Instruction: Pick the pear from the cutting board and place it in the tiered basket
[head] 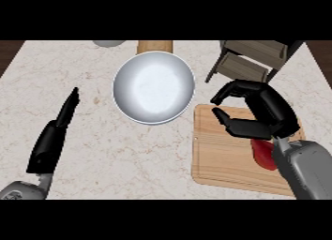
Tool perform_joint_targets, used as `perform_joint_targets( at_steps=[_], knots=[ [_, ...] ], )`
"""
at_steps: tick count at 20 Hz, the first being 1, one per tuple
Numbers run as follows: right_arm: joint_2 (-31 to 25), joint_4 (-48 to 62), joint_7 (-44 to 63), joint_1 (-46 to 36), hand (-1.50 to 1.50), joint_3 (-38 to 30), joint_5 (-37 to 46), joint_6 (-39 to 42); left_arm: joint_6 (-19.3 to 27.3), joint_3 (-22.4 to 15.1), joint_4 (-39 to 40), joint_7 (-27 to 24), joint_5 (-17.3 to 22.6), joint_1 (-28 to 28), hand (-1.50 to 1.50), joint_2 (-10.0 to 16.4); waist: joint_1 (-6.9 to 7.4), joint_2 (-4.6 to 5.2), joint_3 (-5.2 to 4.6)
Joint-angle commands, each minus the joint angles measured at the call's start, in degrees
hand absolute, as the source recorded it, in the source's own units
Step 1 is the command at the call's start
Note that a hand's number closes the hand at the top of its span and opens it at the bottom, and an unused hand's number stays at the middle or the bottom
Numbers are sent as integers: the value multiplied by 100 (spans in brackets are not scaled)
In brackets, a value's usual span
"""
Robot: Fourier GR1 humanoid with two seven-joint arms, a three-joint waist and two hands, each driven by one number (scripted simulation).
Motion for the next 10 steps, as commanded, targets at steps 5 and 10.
perform_joint_targets(
  at_steps=[5,10],
  knots=[
    [-441,249,-1263,726,-150,60,2,1526,-431,99,-557,465,-274,-276,0,248,-92,58,-5],
    [-2015,-291,100,106,-150,185,444,2318,-367,43,-730,331,-318,-47,0,311,-90,1,-20]
  ],
)
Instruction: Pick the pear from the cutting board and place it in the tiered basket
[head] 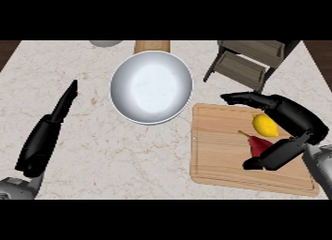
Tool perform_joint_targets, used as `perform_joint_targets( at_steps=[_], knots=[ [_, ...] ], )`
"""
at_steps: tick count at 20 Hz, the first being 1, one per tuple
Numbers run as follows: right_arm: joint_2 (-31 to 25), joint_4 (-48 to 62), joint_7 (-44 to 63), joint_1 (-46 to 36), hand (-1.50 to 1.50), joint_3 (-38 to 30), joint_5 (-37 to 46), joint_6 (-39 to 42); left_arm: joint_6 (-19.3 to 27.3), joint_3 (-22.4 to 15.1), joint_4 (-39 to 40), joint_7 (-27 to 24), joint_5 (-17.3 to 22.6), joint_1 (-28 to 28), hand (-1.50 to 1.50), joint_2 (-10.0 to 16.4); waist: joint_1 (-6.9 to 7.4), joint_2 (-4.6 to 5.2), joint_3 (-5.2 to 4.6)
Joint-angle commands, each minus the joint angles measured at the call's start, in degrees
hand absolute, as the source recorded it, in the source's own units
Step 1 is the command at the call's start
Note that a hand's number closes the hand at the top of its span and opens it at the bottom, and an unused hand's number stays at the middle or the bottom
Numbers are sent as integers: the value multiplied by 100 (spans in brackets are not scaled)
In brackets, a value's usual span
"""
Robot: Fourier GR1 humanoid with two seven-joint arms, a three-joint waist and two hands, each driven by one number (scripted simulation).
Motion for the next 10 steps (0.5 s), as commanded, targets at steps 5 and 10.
perform_joint_targets(
  at_steps=[5,10],
  knots=[
    [-2020,-905,1169,-681,-150,419,1408,1062,-155,118,94,-122,69,104,0,94,-77,-39,-27],
    [-2385,-1939,2195,-557,-150,568,1751,1227,-9,67,48,-6,-105,60,0,-90,-127,-28,-9]
  ],
)
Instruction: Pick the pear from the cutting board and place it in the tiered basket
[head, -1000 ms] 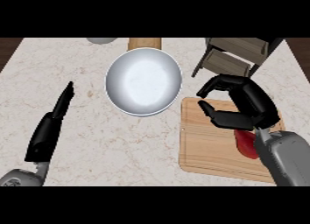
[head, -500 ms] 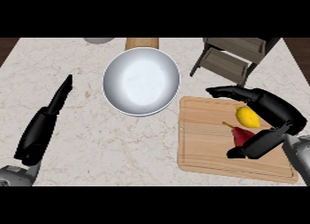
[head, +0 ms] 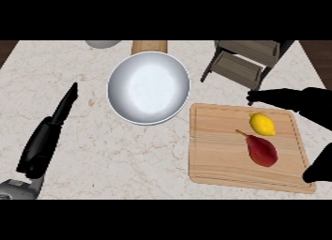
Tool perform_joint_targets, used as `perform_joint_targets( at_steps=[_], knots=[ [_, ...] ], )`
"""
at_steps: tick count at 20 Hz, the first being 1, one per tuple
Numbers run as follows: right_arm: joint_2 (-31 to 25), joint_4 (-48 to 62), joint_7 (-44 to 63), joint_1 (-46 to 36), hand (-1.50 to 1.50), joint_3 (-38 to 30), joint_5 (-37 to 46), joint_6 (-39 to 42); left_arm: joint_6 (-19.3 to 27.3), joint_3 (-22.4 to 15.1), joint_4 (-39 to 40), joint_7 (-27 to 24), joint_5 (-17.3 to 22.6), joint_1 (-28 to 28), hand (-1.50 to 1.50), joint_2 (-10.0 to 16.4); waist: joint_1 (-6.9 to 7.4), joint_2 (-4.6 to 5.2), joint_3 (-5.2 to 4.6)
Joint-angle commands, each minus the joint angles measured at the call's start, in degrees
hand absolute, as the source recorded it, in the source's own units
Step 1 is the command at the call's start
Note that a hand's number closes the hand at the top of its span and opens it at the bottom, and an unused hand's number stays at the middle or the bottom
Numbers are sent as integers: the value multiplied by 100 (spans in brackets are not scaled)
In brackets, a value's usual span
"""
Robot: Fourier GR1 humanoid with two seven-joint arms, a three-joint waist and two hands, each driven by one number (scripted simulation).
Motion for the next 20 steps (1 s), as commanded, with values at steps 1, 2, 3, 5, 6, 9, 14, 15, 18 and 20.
perform_joint_targets(
  at_steps=[1,2,3,5,6,9,14,15,18,20],
  knots=[
    [-391,-761,935,-14,-150,90,299,247,-50,106,197,-101,-6,-72,0,-72,-19,22,5],
    [-218,-675,1155,-150,-150,232,427,286,-226,186,11,101,37,-200,0,93,65,36,10],
    [-393,-1305,1520,134,-150,116,175,354,76,-47,30,-87,-195,149,0,-186,-14,8,7],
    [-141,-1659,1934,386,-150,38,196,274,-100,44,-258,243,-237,30,0,-77,30,26,16],
    [-57,-1614,1876,510,-150,135,379,315,-438,425,-239,163,85,-151,0,139,49,37,16],
    [723,-2083,2746,801,-150,778,863,-97,-374,305,-310,158,-119,82,0,-9,84,42,15],
    [988,-1925,2842,1052,-150,1366,2114,-87,-231,170,-38,-31,-448,169,0,-405,101,53,19],
    [1333,-1905,3432,642,-150,1662,2146,29,-453,326,-122,80,-323,-109,0,-233,127,54,15],
    [1233,-1663,3132,850,-150,1830,2888,-26,-443,335,77,-65,-395,-58,0,-406,107,58,19],
    [1267,-1477,3076,1039,-150,1840,3207,-133,-356,341,-86,-32,-516,110,0,-474,109,55,20]
  ],
)
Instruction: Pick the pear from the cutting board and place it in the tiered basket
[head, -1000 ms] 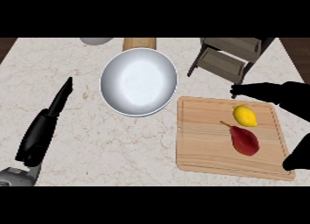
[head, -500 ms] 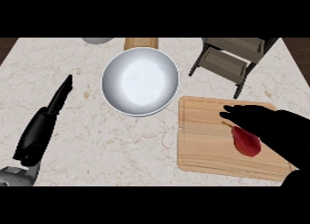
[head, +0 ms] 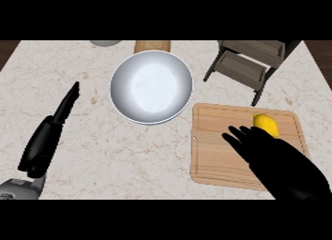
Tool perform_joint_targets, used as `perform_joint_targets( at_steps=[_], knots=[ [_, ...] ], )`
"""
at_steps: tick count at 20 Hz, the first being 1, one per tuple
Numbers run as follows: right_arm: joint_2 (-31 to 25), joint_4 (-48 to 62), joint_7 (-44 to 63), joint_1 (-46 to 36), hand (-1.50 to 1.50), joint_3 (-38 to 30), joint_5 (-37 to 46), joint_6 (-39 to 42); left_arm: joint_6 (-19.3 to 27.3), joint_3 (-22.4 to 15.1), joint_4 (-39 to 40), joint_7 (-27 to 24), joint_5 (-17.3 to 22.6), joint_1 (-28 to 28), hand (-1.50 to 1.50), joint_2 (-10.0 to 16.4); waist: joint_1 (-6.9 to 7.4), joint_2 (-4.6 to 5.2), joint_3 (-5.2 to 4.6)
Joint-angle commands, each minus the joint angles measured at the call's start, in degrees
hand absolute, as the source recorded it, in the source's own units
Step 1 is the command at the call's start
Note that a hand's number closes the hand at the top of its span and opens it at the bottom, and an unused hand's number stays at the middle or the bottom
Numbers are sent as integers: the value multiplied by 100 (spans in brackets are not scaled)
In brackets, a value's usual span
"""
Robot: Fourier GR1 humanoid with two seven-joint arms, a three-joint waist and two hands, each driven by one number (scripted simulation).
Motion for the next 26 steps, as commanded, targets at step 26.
perform_joint_targets(
  at_steps=[26],
  knots=[
    [368,1427,-1977,836,-150,-923,2637,-541,-655,617,68,208,-752,-154,0,-827,-17,8,3]
  ],
)
